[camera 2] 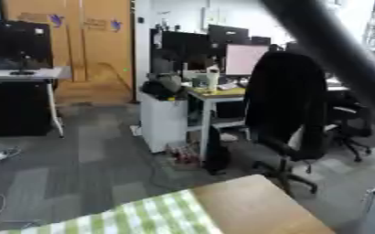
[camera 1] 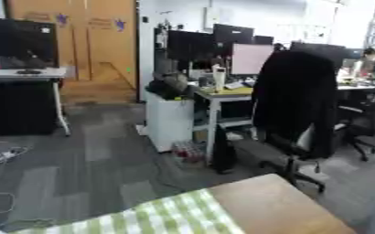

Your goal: Pick up objects on the table and place them in the box.

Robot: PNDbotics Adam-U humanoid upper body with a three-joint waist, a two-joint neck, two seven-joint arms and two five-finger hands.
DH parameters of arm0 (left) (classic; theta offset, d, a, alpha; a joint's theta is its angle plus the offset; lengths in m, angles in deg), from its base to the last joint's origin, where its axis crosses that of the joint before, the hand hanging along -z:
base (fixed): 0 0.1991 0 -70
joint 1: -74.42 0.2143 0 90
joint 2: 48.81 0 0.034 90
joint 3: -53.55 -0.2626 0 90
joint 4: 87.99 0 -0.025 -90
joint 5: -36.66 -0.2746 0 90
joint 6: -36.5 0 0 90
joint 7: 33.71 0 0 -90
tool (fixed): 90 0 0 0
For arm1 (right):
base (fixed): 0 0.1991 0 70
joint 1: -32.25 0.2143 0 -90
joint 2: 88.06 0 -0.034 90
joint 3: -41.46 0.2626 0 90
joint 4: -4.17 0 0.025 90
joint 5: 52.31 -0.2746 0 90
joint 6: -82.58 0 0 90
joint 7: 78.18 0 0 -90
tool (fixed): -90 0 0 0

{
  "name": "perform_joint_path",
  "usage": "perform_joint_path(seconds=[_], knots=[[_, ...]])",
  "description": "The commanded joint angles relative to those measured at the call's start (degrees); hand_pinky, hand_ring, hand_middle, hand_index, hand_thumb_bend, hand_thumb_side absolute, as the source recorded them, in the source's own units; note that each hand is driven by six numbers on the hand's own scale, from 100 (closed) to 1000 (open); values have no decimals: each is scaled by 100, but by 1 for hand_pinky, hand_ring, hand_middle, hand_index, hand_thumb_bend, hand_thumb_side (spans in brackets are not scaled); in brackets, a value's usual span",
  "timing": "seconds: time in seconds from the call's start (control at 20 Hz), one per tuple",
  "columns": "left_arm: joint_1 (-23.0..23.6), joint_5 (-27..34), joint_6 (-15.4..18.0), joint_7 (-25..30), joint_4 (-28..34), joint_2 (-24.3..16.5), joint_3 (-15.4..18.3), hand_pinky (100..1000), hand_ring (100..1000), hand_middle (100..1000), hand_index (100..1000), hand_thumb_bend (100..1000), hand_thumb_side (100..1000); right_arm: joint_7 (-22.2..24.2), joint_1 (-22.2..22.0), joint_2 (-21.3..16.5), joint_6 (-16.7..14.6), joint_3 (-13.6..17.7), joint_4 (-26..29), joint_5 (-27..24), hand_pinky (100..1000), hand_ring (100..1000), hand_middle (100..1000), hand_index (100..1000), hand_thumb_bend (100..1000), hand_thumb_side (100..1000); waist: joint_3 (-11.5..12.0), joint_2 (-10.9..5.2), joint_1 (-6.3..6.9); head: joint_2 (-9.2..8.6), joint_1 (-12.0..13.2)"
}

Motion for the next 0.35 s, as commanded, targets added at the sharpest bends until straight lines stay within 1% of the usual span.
perform_joint_path(seconds=[0.05,0.1,0.2,0.3,0.35], knots=[[-64,330,82,334,95,-125,98,273,383,551,650,115,1000,-242,69,-150,-96,-17,79,76,514,402,474,588,100,1000,-7,-48,41,-140,-41],[-91,408,96,405,95,-129,106,270,381,550,649,116,1000,-348,78,-198,-132,19,79,80,514,399,474,588,100,1000,-6,-47,44,-141,-28],[-280,600,169,489,95,-172,112,285,392,552,648,117,1000,-573,93,-312,-216,102,79,131,514,409,476,588,100,1000,-24,-52,68,-5,85],[-375,779,219,522,95,-180,152,286,392,551,648,119,1000,-777,150,-326,-260,170,79,144,510,404,472,585,100,1000,-55,-30,74,31,284],[-341,814,206,557,95,-162,166,279,386,549,648,117,1000,-782,166,-329,-250,206,79,173,518,414,479,591,100,1000,-66,-13,61,73,359]])
